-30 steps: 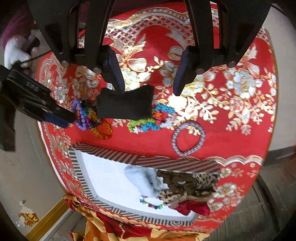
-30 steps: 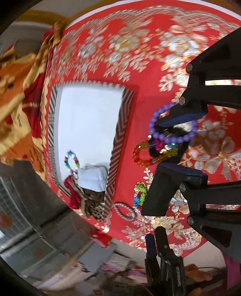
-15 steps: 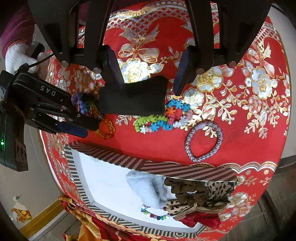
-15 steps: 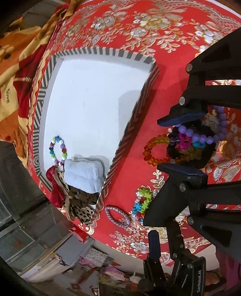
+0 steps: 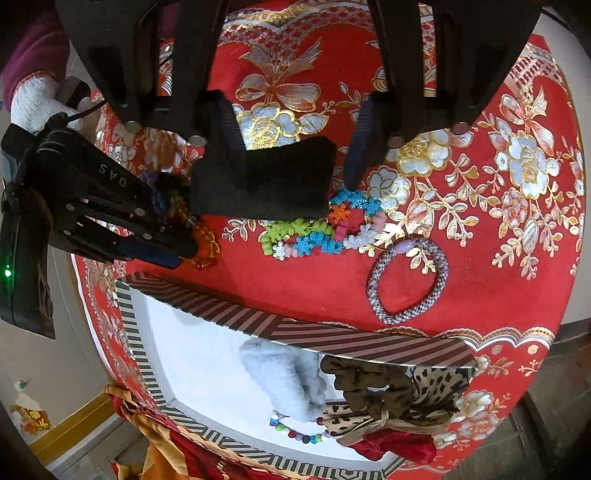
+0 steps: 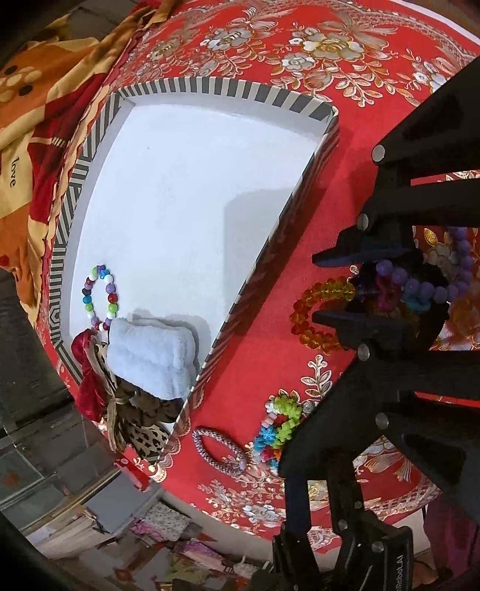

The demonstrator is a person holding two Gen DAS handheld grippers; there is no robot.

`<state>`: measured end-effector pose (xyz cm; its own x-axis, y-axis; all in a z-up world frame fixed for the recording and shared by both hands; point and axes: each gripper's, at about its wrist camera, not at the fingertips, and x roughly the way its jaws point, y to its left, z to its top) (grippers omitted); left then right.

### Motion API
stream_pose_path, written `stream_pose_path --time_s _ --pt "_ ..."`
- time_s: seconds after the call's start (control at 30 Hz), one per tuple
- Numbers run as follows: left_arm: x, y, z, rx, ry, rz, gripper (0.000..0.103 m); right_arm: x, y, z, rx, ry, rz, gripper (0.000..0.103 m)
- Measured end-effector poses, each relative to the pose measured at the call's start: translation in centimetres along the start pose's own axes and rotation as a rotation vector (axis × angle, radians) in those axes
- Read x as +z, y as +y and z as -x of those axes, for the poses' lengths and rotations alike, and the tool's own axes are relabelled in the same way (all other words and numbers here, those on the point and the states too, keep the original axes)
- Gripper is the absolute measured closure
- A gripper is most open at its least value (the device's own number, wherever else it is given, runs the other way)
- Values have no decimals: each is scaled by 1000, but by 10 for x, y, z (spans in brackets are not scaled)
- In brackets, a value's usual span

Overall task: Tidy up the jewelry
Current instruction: 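Grasp the purple and orange bracelets with the right tool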

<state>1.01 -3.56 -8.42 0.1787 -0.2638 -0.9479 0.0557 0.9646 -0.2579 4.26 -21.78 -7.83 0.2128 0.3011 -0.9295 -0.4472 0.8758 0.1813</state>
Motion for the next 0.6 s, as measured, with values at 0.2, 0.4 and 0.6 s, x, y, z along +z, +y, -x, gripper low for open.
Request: stream_pose_path --time_s 0.2,0.4,0.6 --pt "0 -3 -1 21 -2 -19 73 -1 0 -1 5 -5 1 90" --pt "-3 -6 3 38 -18 -41 84 -5 -1 4 16 -14 -17 92" --pt "-9 -5 15 7 -42 -63 93 -8 -4 18 42 -54 -44 92"
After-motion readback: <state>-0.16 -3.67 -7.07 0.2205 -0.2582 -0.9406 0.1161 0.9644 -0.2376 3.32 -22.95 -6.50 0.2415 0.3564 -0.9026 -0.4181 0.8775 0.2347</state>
